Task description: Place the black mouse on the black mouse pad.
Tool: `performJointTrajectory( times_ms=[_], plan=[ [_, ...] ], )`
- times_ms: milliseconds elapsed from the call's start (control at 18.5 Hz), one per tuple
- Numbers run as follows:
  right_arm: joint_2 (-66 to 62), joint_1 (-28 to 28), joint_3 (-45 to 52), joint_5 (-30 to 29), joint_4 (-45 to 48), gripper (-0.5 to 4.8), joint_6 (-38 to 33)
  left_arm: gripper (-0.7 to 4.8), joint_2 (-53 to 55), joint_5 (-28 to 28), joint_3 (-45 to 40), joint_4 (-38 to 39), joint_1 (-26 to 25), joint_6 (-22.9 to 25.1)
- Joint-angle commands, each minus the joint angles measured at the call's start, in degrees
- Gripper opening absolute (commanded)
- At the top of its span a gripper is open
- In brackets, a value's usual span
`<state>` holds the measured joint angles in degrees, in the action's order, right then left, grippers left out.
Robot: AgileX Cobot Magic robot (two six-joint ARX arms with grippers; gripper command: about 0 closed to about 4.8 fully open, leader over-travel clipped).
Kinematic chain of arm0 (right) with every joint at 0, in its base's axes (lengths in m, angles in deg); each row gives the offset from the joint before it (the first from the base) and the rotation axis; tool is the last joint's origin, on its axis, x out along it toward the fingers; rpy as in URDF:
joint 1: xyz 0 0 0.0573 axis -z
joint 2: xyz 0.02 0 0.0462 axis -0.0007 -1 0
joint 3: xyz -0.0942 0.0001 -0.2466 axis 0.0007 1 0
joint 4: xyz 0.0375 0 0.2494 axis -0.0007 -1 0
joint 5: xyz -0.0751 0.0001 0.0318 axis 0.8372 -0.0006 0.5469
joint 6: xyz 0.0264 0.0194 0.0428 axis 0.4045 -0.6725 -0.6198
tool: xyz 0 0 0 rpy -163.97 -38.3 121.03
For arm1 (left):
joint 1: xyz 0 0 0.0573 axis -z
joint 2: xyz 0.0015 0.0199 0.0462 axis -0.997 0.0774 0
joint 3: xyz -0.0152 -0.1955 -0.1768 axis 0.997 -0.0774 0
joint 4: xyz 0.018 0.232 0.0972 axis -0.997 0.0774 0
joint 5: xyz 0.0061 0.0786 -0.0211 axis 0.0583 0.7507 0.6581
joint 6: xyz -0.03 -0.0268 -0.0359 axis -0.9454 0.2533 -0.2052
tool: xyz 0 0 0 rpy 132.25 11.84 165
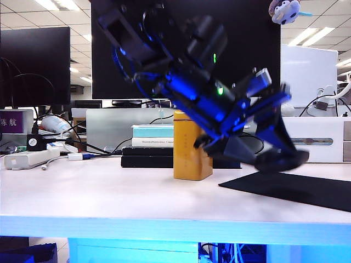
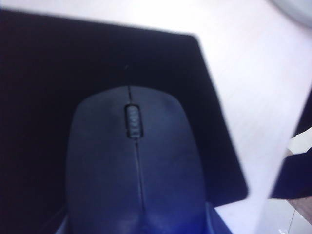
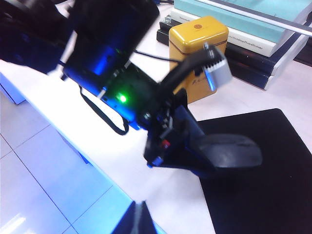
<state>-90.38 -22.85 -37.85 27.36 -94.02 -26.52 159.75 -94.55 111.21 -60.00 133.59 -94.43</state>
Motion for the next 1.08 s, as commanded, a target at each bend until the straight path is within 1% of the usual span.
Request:
performJointTrajectory(
  times_ms=[54, 378, 864, 918, 972, 1080],
  plan=[
    [0.02, -0.02, -0.31, -0.52, 0.35, -0.06, -0.2, -0.05, 2.16, -0.02, 2.05, -0.79, 0.2, 0.26],
    [0.07, -0.02, -0.31, -0.52, -0.44, -0.06, -0.17, -0.05, 5.86, 0.22, 8.07, -0.15, 0.2, 0.31],
    [0.07, -0.02, -0.28, -0.5, -0.42, -0.06, -0.04, -0.04, 9.88, 1.01, 8.28, 0.74, 0.2, 0.52],
    [0.07, -0.02, -0.28, -0.5, -0.42, -0.06, -0.04, 0.41, 9.88, 0.79, 8.28, 0.68, 0.17, 0.48],
    [0.07, -0.02, -0.31, -0.5, -0.42, -0.06, -0.04, 1.57, 9.88, 0.77, 8.28, 0.87, 0.17, 0.48],
    [0.07, -0.02, -0.31, -0.5, -0.42, -0.06, -0.04, 4.75, 9.88, -0.55, 8.28, 1.09, 0.17, 0.48]
  ],
)
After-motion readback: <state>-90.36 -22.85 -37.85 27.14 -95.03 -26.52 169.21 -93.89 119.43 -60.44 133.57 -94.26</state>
